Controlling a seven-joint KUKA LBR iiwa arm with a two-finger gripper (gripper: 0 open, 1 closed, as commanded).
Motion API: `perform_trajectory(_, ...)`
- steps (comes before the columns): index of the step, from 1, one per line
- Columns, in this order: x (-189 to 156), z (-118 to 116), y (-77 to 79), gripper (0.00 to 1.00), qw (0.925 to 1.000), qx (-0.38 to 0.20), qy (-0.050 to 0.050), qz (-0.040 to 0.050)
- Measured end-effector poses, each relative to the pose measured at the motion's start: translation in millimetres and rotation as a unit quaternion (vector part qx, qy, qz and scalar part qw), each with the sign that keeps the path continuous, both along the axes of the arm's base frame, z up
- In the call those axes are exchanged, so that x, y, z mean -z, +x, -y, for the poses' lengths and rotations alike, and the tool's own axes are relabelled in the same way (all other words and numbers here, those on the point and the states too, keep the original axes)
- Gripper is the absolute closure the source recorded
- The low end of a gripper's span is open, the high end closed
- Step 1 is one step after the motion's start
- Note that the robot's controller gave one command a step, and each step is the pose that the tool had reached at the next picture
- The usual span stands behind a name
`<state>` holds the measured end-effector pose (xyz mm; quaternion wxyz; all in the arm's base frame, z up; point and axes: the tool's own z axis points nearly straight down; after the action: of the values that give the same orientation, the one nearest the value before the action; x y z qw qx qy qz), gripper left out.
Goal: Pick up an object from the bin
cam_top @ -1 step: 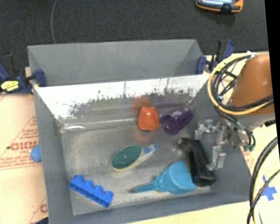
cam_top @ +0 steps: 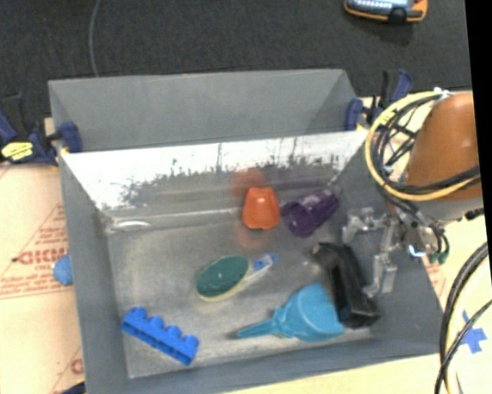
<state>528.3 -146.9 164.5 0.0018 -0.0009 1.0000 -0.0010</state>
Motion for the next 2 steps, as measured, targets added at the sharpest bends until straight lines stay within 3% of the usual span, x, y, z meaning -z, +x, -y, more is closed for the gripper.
perform_trajectory(1, 91.6, -80.5, -45.4, 0.00, 0.9965, -0.083, -0.001, 0.0057)
perform_trajectory(2, 24.9, -82.4, -21.7, 0.00, 0.9981, -0.061, -0.003, 0.0054)
